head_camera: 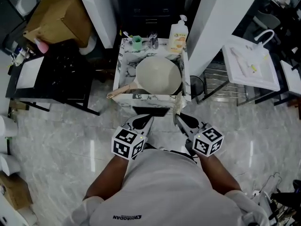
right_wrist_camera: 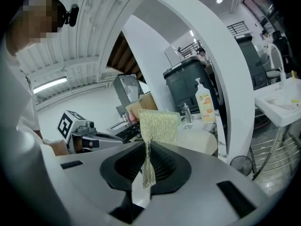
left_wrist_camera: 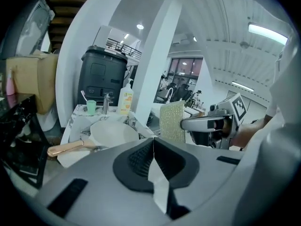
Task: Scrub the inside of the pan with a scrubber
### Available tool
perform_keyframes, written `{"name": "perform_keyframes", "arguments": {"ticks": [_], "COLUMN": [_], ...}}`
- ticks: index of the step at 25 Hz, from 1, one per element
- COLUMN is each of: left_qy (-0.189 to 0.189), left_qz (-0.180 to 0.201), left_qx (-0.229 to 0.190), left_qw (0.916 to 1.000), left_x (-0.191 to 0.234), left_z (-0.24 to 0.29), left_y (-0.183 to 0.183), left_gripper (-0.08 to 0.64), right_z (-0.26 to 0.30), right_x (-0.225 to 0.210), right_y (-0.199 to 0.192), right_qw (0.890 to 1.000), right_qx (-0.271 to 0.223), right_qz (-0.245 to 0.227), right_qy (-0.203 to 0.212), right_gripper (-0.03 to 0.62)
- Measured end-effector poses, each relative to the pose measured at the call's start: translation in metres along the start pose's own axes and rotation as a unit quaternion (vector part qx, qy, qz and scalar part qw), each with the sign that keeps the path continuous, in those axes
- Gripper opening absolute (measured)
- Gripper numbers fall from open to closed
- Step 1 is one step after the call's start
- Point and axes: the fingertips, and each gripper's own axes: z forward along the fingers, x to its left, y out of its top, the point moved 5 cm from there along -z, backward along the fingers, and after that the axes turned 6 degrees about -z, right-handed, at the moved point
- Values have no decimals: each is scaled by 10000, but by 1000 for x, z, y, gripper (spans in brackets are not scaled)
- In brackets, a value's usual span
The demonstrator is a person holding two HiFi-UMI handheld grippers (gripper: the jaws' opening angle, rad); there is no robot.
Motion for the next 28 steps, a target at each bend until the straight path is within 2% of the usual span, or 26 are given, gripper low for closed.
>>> {"name": "perform_keyframes", "arguments": {"ticks": [3, 6, 10, 17, 28], "left_qy": [110, 186, 257, 103, -74], "left_qz": [-93, 12, 124, 394, 369], "left_qx": [14, 12, -70, -56, -161], "left_qw": [9999, 9998, 9996, 9992, 9992], "left_x": [-19, -31, -39, -33, -7], "left_z": [-17, -34, -53, -74, -111], "left_y": [-12, -14, -11, 0, 3], "left_gripper": [15, 15, 15, 15, 15], "right_z": [-17, -31, -44, -36, -17], "right_x": [12, 23, 41, 68, 106], "right_y": [-10, -16, -15, -5, -4], "right_qw": [10000, 9999, 9998, 9999, 9994], "right_qx": [9, 43, 46, -52, -83], "right_qz": [31, 72, -164, -139, -22], "right_qy": [60, 68, 97, -73, -338], "right_gripper": [64, 64, 64, 63, 63]}}
